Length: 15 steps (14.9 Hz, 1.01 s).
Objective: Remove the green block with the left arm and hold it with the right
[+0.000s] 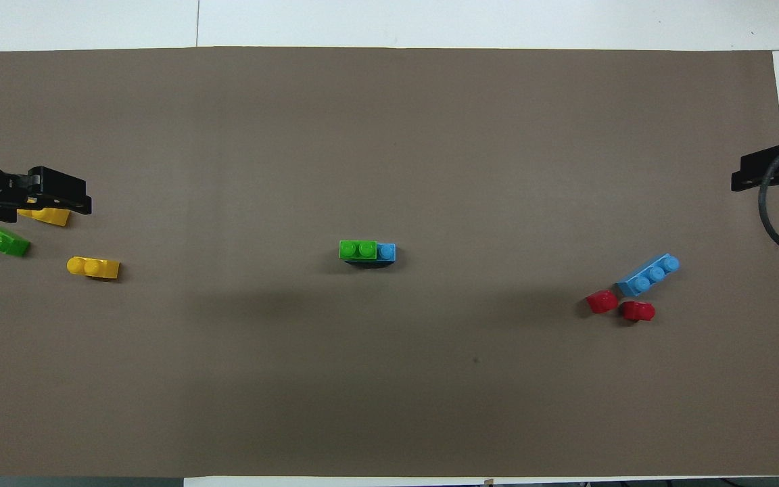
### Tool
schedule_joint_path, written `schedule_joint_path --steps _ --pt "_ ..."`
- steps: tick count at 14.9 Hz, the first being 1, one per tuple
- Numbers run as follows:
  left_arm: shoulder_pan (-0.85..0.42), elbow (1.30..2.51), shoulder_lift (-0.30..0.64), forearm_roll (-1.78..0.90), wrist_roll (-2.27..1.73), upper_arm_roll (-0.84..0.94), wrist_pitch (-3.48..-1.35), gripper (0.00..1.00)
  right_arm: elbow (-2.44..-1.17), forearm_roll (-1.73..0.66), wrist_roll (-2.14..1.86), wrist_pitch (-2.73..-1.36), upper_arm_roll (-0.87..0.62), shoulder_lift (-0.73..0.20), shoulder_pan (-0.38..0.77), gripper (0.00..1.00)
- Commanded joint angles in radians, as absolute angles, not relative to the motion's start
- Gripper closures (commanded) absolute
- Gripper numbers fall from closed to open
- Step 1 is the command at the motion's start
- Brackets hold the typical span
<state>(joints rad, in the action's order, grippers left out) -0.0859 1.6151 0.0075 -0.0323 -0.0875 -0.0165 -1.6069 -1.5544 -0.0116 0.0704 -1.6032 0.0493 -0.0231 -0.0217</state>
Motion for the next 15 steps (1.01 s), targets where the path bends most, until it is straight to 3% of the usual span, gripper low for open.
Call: schedule_joint_path --steps 1,8,15 --pt "-0.084 1.592 0.017 -0.038 -0.077 -0.014 -1.600 0.00 -1.568 0.012 0.057 -1.629 0.044 -0.018 -0.023 0.00" --pt "-0.086 1.592 0.012 -0.037 -0.077 -0.012 -1.601 0.00 -1.568 -0.003 0.004 -1.640 0.046 -0.012 -0.028 0.00" --pt "-0.086 1.608 0.006 -0.038 -0.095 -0.009 -1.611 0.00 -1.670 -0.032 0.752 -1.762 0.040 -0.026 0.121 0.00"
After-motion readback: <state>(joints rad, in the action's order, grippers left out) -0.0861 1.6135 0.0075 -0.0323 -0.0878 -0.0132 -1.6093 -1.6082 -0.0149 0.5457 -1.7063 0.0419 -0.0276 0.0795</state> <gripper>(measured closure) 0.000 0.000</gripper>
